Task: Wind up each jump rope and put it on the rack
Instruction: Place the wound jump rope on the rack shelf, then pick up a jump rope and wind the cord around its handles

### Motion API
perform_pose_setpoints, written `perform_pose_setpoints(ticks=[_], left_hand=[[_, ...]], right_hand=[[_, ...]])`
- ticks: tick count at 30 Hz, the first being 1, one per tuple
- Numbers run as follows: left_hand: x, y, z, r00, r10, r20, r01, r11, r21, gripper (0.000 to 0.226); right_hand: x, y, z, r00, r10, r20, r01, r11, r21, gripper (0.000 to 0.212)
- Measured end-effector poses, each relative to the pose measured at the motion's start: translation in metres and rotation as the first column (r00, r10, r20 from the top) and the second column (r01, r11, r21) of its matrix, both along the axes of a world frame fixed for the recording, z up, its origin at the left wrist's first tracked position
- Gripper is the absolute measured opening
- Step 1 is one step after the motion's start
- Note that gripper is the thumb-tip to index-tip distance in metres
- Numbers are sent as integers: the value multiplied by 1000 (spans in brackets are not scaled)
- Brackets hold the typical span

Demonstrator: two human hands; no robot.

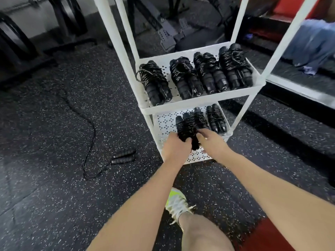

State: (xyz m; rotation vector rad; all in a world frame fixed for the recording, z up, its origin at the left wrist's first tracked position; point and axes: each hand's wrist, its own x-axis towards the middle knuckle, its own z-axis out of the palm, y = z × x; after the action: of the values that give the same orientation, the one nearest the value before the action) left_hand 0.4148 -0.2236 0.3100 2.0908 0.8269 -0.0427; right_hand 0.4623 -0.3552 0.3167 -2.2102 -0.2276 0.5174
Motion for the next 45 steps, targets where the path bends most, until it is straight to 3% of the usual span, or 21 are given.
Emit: perform_pose_setpoints(ticks=[5,8,13,19,22,26,32,34,36,39,45], left_hand=[[51,4,-25,998,18,-66,-16,999,32,38],[69,8,-34,990,54,-130,-51,998,29,40],[76,10,-50,981,91,-171,-93,996,-5,39],[74,9,-62,994,86,-74,-94,989,-110,36],[72,6,-68,996,93,-2,-93,983,-161,38],[69,6,-69,1000,-15,12,16,996,-90,47],[48,8,-52,989,-151,-1,150,987,57,45],[29,12,-46,964,-261,40,254,958,134,41],[1,20,-39,933,-346,99,330,932,149,35],[-52,43,-32,902,-416,113,396,903,164,25],[-150,115,-25,962,-262,73,243,949,200,28]], right_hand=[[34,1,-30,985,96,146,-69,981,-182,38],[50,1,-45,943,222,248,-104,904,-414,44],[65,10,-57,946,249,207,-82,802,-591,69],[68,19,-70,966,68,250,60,881,-469,67],[65,18,-71,964,67,259,57,894,-444,57],[65,13,-66,971,73,230,29,910,-414,54],[43,7,-49,904,168,392,46,876,-481,26],[29,11,-41,899,253,357,-39,859,-510,20],[11,17,-32,897,381,225,-214,819,-531,18],[-23,35,-19,792,607,57,-480,679,-555,19],[-87,108,-1,676,737,-2,-648,594,-477,19]])
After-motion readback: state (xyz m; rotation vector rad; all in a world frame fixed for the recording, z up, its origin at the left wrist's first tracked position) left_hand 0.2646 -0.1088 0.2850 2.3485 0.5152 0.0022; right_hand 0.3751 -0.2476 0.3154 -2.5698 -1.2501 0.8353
